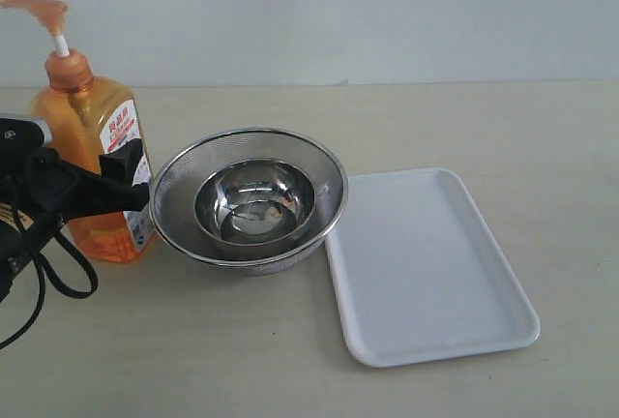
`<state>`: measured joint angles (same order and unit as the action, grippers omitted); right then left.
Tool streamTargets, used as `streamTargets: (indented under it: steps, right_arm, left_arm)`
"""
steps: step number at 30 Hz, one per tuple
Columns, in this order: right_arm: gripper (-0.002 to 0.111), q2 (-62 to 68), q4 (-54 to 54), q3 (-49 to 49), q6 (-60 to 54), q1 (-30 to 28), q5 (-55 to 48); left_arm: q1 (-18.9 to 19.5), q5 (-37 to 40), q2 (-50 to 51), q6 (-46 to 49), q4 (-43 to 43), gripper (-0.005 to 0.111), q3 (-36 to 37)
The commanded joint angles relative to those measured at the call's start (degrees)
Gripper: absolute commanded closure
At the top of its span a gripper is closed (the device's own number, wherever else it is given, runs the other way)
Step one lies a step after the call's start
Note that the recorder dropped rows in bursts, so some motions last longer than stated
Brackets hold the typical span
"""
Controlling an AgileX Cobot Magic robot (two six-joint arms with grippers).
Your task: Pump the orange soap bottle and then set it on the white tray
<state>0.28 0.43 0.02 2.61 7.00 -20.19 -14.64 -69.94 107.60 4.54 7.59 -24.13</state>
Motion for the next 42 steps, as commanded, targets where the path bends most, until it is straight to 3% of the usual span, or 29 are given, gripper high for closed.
streamTargets:
  steps: [1,16,42]
  right_arm:
    - [0.107,-0.3,0.1,0.0,0.0,-0.2,0.5]
    - [0.107,-0.3,0.1,0.0,0.0,-0.2,0.5]
    - [0.107,-0.3,0.1,0.0,0.0,-0.2,0.4]
  left_arm:
    - [0.3,0.0,0.0,5.4,0.1,0.102,-0.2]
    - [0.2,4.6,-4.5,14.8,-1.5,0.102,-0.2]
    - [0.2,4.2,-5.0,14.4,-3.7,0.102,-0.2]
